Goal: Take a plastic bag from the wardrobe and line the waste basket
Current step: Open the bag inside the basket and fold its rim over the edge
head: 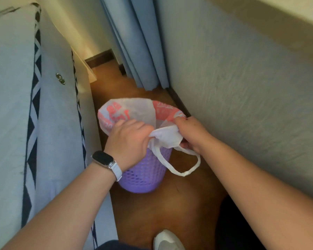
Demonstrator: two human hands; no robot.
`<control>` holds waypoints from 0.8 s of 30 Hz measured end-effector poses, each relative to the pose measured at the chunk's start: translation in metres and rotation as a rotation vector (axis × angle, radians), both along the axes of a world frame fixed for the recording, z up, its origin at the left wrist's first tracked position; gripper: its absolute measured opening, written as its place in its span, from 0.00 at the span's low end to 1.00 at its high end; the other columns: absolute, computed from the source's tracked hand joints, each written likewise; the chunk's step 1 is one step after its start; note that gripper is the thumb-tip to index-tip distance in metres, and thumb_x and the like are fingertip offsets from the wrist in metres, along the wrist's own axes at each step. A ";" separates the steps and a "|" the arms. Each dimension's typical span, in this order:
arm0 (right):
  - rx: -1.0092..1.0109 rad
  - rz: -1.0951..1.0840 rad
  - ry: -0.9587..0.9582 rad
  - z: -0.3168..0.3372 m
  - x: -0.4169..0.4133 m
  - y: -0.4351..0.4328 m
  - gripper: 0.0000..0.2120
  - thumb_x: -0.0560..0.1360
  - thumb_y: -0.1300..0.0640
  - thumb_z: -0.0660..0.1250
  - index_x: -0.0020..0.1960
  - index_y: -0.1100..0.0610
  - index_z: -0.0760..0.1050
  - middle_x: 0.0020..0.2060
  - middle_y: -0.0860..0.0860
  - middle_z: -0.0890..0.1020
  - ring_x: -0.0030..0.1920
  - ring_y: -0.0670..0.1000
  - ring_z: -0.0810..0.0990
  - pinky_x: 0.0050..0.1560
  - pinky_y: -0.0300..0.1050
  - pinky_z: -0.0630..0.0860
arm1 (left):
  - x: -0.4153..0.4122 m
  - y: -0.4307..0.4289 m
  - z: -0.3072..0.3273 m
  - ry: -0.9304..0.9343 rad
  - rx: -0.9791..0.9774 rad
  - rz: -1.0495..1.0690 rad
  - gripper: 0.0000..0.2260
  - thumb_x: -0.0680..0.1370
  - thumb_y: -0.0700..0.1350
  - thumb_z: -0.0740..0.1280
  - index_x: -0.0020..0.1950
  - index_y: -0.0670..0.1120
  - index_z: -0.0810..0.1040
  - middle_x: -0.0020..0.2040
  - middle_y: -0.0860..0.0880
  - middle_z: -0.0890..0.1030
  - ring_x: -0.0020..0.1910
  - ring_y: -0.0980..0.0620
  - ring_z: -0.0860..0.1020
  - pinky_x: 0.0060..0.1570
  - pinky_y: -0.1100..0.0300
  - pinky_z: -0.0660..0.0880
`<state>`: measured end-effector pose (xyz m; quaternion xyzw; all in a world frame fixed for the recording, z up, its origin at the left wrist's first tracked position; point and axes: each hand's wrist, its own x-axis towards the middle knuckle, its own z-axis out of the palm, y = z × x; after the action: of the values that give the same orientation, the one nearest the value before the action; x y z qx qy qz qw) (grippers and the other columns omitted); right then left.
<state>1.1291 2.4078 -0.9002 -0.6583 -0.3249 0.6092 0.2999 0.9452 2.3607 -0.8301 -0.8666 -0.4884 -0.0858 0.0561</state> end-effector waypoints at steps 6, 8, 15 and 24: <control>0.534 0.211 -0.435 0.017 0.009 -0.004 0.28 0.76 0.36 0.62 0.69 0.53 0.71 0.61 0.51 0.73 0.63 0.52 0.74 0.66 0.52 0.71 | -0.006 0.007 0.006 -0.251 -0.175 0.137 0.13 0.76 0.51 0.57 0.45 0.49 0.80 0.38 0.51 0.80 0.40 0.44 0.77 0.38 0.51 0.73; 0.674 0.272 -0.332 0.027 0.010 -0.010 0.26 0.74 0.35 0.61 0.64 0.50 0.75 0.58 0.45 0.72 0.63 0.46 0.73 0.67 0.46 0.69 | -0.006 0.009 0.009 -0.312 -0.209 0.159 0.11 0.76 0.51 0.59 0.44 0.49 0.79 0.36 0.52 0.78 0.38 0.47 0.76 0.37 0.50 0.73; 0.934 0.436 -0.365 0.027 -0.001 -0.015 0.21 0.72 0.35 0.63 0.53 0.49 0.81 0.48 0.45 0.80 0.52 0.50 0.78 0.56 0.56 0.75 | -0.004 0.011 0.018 -0.491 -0.264 0.183 0.11 0.76 0.51 0.60 0.47 0.51 0.81 0.38 0.53 0.81 0.39 0.49 0.79 0.39 0.47 0.76; 1.040 0.081 -0.462 0.035 -0.015 -0.024 0.14 0.71 0.42 0.63 0.45 0.53 0.77 0.45 0.46 0.76 0.49 0.55 0.76 0.54 0.59 0.72 | 0.002 0.007 0.029 -0.576 -0.231 0.135 0.08 0.76 0.52 0.65 0.50 0.50 0.81 0.40 0.55 0.81 0.40 0.54 0.79 0.39 0.48 0.77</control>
<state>1.1145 2.3840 -0.8652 -0.5275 -0.6641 0.2203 0.4819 0.9473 2.3676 -0.8014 -0.7730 -0.5469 -0.2679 -0.1778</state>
